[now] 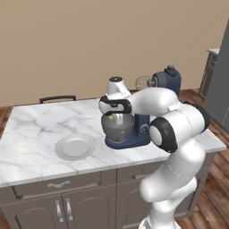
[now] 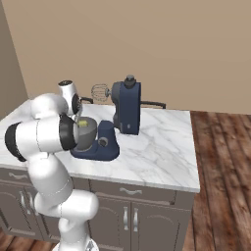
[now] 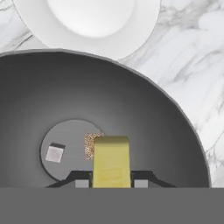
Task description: Add butter and sugar cubes to the stand mixer bowl and then turn on the stand mixer to begin making frosting.
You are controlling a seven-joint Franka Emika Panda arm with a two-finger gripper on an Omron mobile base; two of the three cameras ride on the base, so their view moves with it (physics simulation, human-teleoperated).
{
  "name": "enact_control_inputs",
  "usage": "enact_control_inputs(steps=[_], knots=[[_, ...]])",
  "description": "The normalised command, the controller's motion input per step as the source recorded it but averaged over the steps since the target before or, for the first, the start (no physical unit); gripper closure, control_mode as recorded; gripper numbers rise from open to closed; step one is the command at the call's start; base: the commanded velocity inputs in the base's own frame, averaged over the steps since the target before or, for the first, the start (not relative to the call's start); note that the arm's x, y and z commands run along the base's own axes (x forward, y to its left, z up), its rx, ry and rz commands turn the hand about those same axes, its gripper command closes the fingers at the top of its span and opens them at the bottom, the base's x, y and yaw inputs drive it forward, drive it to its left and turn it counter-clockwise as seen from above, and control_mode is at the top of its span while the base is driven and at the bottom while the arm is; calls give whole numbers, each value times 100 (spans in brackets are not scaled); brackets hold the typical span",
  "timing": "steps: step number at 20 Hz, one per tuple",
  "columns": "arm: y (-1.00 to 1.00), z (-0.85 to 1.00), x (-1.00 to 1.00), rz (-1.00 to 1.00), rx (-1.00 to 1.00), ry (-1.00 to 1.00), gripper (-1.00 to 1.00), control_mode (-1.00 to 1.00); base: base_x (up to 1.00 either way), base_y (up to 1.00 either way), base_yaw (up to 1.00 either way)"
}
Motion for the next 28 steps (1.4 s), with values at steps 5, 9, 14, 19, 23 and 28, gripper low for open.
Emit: enact_control_inputs(steps=[5, 9, 14, 19, 23, 28], knots=[[0, -39, 22, -5, 0, 4, 100, -100, 0, 0, 0], [0, -43, 29, -4, 0, 5, 100, -100, 0, 0, 0], [0, -44, 38, -3, 0, 5, 100, -100, 0, 0, 0], [0, -48, 25, -2, -2, 7, -100, -100, 0, 0, 0], [0, -30, 9, -3, -2, 5, -100, -100, 0, 0, 0], [0, 8, -1, -3, 0, 0, -100, -100, 0, 0, 0]])
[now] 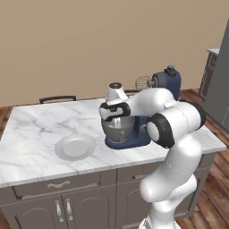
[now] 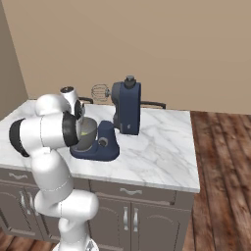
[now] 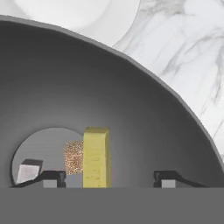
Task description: Add butter and sugar cubes to the stand mixer bowl and then turn on the stand mixer to begin making frosting.
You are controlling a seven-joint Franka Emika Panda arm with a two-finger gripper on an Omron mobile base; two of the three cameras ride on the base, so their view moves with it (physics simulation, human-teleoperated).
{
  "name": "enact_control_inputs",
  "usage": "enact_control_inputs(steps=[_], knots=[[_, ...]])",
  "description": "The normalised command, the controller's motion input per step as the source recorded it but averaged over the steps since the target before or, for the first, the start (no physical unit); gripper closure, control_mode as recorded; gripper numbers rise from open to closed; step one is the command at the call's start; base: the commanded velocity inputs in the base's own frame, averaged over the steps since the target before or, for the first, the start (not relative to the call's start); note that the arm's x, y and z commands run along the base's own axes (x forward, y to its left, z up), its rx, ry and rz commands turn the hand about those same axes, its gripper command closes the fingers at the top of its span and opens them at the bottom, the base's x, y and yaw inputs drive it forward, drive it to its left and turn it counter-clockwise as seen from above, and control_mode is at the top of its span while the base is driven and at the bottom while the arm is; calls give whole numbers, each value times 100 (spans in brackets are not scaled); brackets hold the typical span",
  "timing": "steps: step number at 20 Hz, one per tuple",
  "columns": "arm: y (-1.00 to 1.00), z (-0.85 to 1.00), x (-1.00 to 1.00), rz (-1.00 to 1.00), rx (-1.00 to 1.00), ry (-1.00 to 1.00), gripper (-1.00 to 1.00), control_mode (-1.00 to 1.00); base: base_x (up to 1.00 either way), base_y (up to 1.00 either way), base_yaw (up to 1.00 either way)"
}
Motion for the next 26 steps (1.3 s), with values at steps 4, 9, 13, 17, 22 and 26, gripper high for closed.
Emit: enact_control_inputs(steps=[4, 9, 13, 17, 22, 26], knots=[[0, 51, -2, -5, 0, 0, -100, -100, 0, 0, 0], [0, 98, -9, -4, 7, -2, -100, -100, 0, 0, 0], [-1, 100, -42, -3, 6, -5, -100, -100, 0, 0, 0], [-18, 91, -77, -5, 4, -3, -100, -100, 0, 0, 0], [-41, 64, -100, -8, 2, -2, -100, -100, 0, 0, 0], [-86, 37, -99, -10, 0, -3, -100, -100, 0, 0, 0]])
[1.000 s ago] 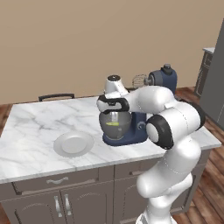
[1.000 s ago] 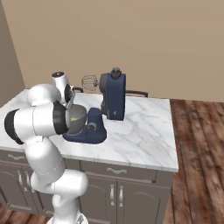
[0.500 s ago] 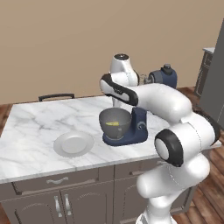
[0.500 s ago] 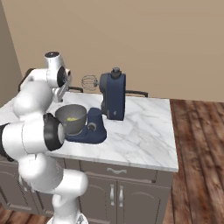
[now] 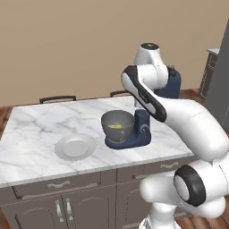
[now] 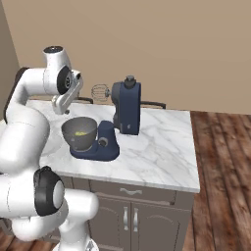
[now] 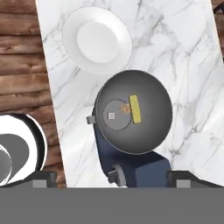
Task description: Add butter and sugar cubes to the stand mixer bowl and then turn on the stand mixer to begin making frosting.
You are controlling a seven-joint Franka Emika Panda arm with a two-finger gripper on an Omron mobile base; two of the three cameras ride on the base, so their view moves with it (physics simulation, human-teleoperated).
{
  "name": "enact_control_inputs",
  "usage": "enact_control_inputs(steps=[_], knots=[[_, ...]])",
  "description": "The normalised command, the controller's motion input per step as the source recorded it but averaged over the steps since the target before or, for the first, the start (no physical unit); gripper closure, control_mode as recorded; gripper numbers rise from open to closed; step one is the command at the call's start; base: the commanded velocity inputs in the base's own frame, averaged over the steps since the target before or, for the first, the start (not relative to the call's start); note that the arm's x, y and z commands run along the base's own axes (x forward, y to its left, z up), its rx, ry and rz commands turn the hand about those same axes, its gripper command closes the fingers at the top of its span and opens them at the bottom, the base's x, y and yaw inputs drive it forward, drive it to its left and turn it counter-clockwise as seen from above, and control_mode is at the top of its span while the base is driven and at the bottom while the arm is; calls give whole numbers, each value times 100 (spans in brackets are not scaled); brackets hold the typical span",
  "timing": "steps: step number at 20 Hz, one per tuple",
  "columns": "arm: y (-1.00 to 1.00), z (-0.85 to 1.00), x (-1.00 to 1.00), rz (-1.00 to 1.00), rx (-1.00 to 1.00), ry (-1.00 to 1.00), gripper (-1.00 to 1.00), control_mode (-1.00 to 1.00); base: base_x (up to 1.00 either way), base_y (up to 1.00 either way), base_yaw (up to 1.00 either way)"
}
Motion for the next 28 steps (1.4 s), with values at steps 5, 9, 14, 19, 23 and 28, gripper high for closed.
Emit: enact_control_inputs(steps=[5, 9, 14, 19, 23, 28], knots=[[-100, 8, -72, -12, 2, 0, -100, -100, 0, 0, 0], [-100, 0, -48, -12, 6, 0, -100, -100, 0, 0, 0], [-100, 0, -23, -10, 10, 0, -100, -100, 0, 0, 0], [-100, 0, 4, -3, 15, 0, -100, -100, 0, 0, 0], [-94, 0, 45, 0, 23, 0, -100, -100, 0, 0, 0], [-62, 0, 71, 5, 36, 0, -100, -100, 0, 0, 0]])
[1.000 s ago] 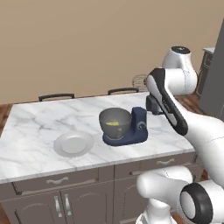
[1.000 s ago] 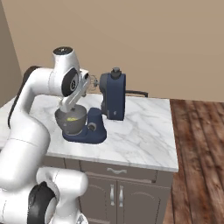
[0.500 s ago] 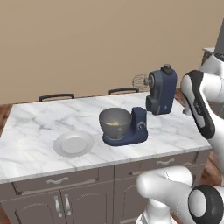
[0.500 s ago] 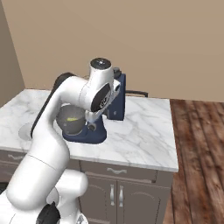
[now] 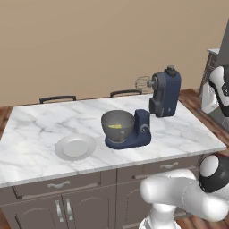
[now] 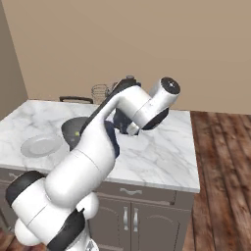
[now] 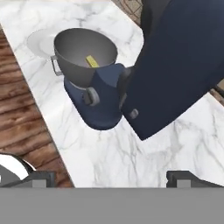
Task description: Add butter and sugar cubes to the stand mixer bowl and then turn on the stand mixer to begin making frosting.
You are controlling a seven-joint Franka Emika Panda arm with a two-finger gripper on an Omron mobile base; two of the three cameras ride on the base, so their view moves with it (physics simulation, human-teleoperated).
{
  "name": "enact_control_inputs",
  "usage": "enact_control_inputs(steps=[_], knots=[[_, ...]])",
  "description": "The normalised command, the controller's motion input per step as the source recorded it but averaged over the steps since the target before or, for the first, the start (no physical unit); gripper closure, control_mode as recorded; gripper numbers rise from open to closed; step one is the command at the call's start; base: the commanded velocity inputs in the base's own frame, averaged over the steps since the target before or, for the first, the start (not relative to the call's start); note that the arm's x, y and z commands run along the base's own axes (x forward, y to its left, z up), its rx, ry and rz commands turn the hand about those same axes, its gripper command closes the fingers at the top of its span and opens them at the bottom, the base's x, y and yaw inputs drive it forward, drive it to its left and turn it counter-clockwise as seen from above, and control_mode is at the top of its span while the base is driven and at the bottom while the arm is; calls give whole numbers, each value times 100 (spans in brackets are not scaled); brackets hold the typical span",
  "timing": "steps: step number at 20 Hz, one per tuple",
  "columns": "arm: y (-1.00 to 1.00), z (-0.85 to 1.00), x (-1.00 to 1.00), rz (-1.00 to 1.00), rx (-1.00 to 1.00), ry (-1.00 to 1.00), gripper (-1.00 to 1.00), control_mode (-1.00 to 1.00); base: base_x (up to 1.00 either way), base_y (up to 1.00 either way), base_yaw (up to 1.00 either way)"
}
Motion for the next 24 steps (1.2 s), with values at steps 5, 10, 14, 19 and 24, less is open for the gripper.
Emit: enact_control_inputs(steps=[5, 10, 14, 19, 24], knots=[[-19, 0, 79, 9, 34, 2, -100, -100, 0, 0, 0], [0, 0, 70, 8, 27, 4, -100, -100, 0, 0, 0], [4, 0, 62, 9, 18, 4, -100, -100, 0, 0, 0], [16, 0, 47, 10, 13, 1, -100, -100, 0, 0, 0], [35, 0, 18, 12, 10, 1, -100, -100, 0, 0, 0]])
